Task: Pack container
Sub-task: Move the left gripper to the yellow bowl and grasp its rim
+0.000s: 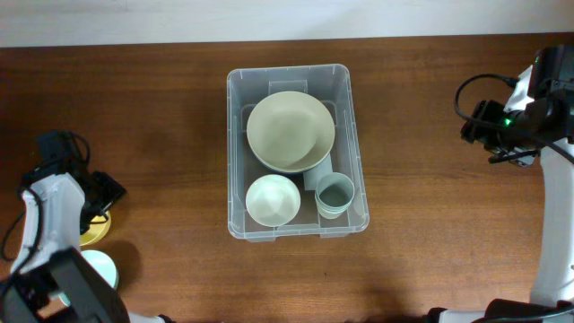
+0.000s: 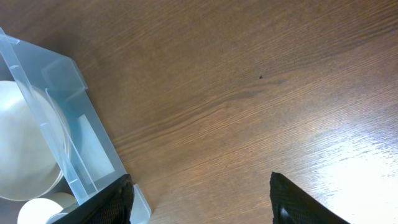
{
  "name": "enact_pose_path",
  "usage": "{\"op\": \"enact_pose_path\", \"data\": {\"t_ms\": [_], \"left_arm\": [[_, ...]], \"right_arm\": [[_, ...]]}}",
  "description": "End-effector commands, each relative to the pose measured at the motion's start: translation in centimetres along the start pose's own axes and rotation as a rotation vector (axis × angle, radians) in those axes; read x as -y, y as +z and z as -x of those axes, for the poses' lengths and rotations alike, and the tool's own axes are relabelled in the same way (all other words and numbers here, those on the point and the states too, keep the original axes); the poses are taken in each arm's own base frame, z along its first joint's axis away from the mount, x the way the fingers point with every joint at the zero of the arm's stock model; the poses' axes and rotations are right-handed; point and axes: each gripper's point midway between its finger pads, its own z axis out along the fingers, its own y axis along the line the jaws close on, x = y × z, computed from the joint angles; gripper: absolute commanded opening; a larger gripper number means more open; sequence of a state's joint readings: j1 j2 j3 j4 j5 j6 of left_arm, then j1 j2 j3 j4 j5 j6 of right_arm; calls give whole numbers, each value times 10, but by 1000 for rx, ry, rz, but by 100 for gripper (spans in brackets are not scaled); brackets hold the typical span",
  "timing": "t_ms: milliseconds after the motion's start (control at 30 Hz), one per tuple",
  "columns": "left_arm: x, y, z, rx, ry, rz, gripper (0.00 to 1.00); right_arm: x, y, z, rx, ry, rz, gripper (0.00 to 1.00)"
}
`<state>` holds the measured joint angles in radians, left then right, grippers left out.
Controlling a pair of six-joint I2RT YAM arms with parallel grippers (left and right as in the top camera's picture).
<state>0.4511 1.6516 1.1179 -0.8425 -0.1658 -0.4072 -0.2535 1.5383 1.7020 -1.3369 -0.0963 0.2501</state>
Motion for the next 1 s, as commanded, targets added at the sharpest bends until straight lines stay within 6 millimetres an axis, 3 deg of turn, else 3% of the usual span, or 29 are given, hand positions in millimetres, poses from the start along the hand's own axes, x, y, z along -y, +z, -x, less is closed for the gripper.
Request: {"op": "enact_pose_path", "data": {"t_ms": [0,133,233,300,333,500,567,733,833,967], "left_arm": [[3,31,-8,-67,32,15,75],[6,53,-11,-99,70,26,75],[8,56,-11,-103,70,20,66],[11,55,-10,-104,69,5,52],[14,54,-9,-105,68,-12,39],[19,41,7,-79,68,-27,8],[21,33,15,-69,69,-30,1],[39,0,34,-52,127,-75,0],[64,-28,35,-58,195,-135,0],[105,-72,19,-52,338,-193,1]], "right_arm": [[-2,2,-2,-10,-13,5,66],[-2,2,-2,-10,-13,5,66],[-2,2,-2,-10,-13,4,66],[-2,2,-2,-10,-13,4,66],[-2,2,-2,-10,-13,4,66],[-2,2,-2,-10,-13,4,66],[-2,2,-2,-10,-13,4,66],[-2,2,-2,-10,-13,4,66],[-2,2,-2,-10,-13,4,66],[-2,2,-2,-10,-13,4,66]]}}
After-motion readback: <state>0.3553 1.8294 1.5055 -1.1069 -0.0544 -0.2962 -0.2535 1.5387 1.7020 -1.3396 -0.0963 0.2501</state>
